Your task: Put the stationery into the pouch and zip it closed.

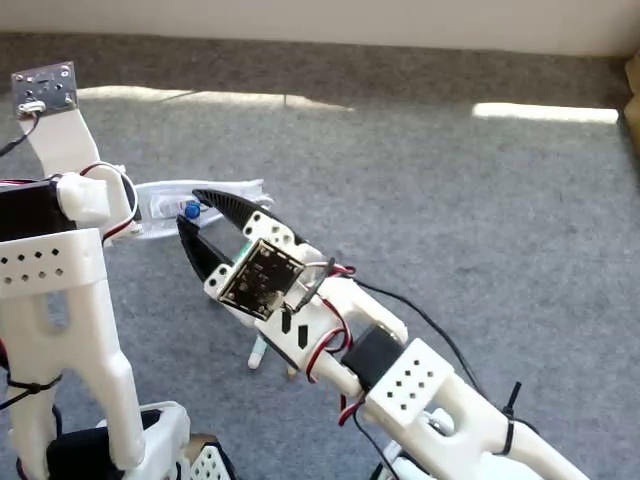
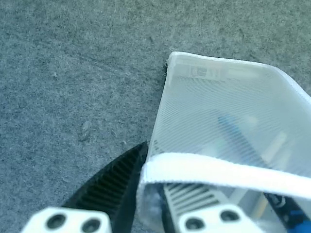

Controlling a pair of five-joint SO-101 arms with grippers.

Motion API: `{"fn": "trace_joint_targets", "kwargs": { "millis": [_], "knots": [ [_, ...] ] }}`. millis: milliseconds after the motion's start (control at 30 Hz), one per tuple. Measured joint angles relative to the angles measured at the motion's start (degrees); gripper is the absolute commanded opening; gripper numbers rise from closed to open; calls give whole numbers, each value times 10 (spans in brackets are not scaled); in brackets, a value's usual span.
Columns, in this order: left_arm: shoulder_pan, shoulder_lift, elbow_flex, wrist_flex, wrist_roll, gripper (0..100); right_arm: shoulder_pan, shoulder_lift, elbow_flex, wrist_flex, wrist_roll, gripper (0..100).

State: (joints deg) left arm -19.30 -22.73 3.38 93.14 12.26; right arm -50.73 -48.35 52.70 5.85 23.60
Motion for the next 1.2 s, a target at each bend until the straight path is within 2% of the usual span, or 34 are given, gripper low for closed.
{"fn": "trace_joint_targets", "kwargs": {
  "millis": [433, 633, 733, 867, 1000, 1200],
  "knots": [
    [0, 0, 0, 0, 0, 6, 6, -120, 0, 110, -6, 116],
    [0, 0, 0, 0, 0, 6, 52, -190, 0, 194, -148, 118],
    [0, 0, 0, 0, 0, 6, 91, -199, 0, 213, -188, 118],
    [-10, 0, 0, 0, 0, 6, 128, -200, 0, 215, -198, 117],
    [-38, 3, 1, 0, 1, 6, 132, -200, 5, 233, -199, 117],
    [-41, 3, 1, 0, 1, 6, 133, -199, 5, 266, -199, 117]
  ]
}}
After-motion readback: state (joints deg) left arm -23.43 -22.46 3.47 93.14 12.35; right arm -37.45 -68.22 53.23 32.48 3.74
